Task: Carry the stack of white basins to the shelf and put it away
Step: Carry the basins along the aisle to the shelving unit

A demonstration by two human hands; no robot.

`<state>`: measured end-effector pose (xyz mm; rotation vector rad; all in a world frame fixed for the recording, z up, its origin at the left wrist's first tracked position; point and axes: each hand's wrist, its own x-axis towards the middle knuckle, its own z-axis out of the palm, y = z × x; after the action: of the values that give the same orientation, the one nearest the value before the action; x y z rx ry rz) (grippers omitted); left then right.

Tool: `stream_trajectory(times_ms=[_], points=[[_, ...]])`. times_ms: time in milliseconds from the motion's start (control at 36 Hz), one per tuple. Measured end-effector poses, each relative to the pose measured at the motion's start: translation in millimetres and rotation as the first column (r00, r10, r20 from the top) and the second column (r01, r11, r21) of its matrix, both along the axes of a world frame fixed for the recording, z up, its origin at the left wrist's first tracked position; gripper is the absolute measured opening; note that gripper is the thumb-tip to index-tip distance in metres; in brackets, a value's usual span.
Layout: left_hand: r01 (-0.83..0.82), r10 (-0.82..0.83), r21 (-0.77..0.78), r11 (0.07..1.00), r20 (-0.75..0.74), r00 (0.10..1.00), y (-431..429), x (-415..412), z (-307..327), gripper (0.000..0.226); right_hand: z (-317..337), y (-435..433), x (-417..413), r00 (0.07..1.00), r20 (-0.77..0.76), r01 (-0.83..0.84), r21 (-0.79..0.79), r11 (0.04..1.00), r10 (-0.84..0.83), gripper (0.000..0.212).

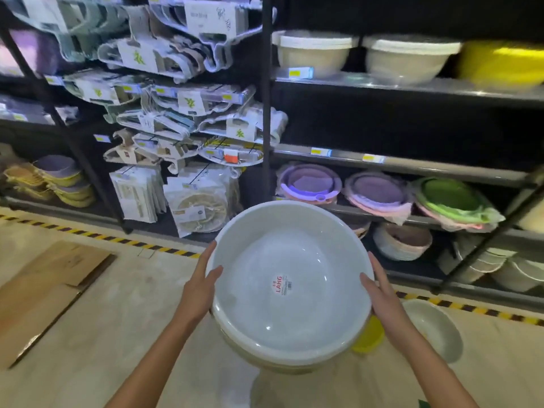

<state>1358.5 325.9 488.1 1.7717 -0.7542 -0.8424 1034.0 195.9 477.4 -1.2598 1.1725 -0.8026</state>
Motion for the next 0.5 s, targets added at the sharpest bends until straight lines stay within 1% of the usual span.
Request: stream_trajectory(times_ms=[167,250,333,417,500], points=[[0.196,-0.195,-0.045,0.980,0.029,0.980,-48,-34,7,0.052,-3,10,-61,0.992,0.000,0.128,-0.028,0.991,-0.128,0.056],[0.275,-0.273,-0.063,0.959,0.037,0.961,-78,-60,9,0.053,1,0,-89,0.977,0.033,0.209,-0.013,0.978,-0.209,0.051],[0.327,-0.324,-0.062,0.943,0.053,0.945,-114,-87,7,0.055,7,-17,-116,0.957,0.025,0.288,-0.025,0.957,-0.288,0.045],[0.360,-0.357,-0.043,0.932,0.056,0.932,-153,-118,7,0.057,7,-41,-147,0.943,0.005,0.333,-0.043,0.942,-0.333,0.046],[0.372,-0.370,-0.033,0.928,0.053,0.928,-192,-148,9,0.058,2,-70,-176,0.932,0.033,0.361,-0.061,0.930,-0.360,0.051]])
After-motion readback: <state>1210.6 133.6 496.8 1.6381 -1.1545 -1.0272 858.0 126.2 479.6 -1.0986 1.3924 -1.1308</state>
